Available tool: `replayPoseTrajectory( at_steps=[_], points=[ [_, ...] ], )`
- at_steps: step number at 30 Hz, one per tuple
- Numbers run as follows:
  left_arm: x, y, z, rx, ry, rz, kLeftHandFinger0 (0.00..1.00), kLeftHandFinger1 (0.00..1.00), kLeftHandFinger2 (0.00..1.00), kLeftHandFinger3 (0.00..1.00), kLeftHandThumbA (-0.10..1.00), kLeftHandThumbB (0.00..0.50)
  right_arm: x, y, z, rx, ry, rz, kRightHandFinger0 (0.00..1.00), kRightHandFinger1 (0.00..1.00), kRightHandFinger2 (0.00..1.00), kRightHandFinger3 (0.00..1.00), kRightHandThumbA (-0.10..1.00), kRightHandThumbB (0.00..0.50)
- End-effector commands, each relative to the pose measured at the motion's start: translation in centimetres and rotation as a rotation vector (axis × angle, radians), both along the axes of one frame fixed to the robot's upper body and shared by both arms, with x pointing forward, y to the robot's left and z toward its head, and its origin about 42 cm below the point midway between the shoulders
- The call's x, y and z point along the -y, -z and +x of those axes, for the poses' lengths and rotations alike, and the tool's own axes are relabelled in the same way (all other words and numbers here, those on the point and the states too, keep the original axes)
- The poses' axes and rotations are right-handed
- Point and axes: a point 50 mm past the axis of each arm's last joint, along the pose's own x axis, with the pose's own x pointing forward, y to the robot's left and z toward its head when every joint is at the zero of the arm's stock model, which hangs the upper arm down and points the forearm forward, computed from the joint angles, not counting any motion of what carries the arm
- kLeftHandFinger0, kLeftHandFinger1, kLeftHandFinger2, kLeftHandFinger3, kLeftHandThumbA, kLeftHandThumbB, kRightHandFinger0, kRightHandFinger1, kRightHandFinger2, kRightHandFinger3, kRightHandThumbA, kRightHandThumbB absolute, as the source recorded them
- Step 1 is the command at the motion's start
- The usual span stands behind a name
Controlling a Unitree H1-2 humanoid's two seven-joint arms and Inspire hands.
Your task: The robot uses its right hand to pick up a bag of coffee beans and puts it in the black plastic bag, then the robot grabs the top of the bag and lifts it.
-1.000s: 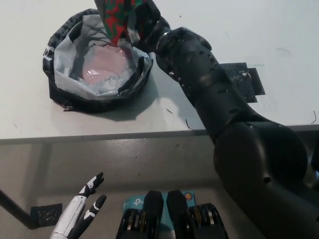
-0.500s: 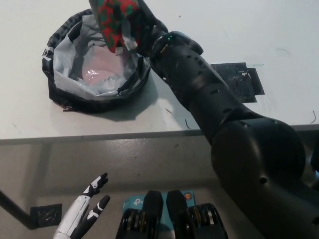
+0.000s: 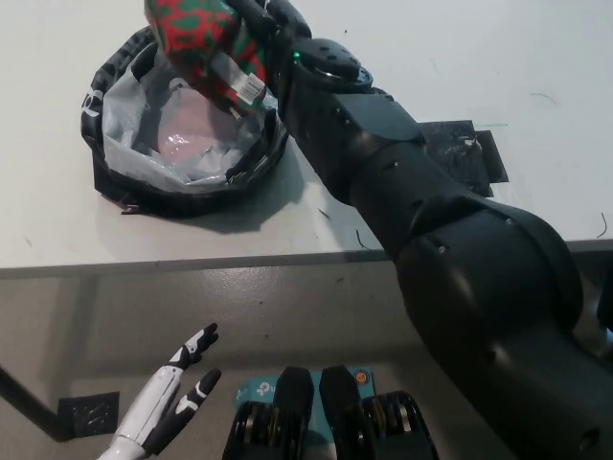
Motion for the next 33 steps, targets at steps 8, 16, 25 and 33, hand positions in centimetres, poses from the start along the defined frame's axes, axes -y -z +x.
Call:
replayPoseTrajectory(
  at_steps=[8,16,25,33],
  points=[
    [0.0,-2.1,0.9,0.065,0.063,0.021,1.0,1.0,1.0,1.0,1.0,0.149,-1.2,-6.9,-0.1,0.227,-0.155,0.072,1.0,1.0,1.0,1.0,0.65,0.414],
    [0.2,-2.4,1.1,0.068,0.083,0.036,1.0,1.0,1.0,1.0,1.0,0.174,0.6,-6.2,0.6,0.258,-0.213,0.093,1.0,1.0,1.0,1.0,0.8,0.445],
    [0.7,-3.0,1.7,0.085,0.109,0.077,1.0,1.0,1.0,1.0,1.0,0.177,2.8,-6.4,1.5,0.279,-0.183,0.125,1.0,1.0,1.0,1.0,0.86,0.497],
    [0.8,-3.3,2.2,0.098,0.117,0.08,1.0,1.0,1.0,1.0,1.0,0.187,4.2,-6.5,2.0,0.312,-0.173,0.056,1.0,1.0,1.0,1.0,0.89,0.483]
  ],
)
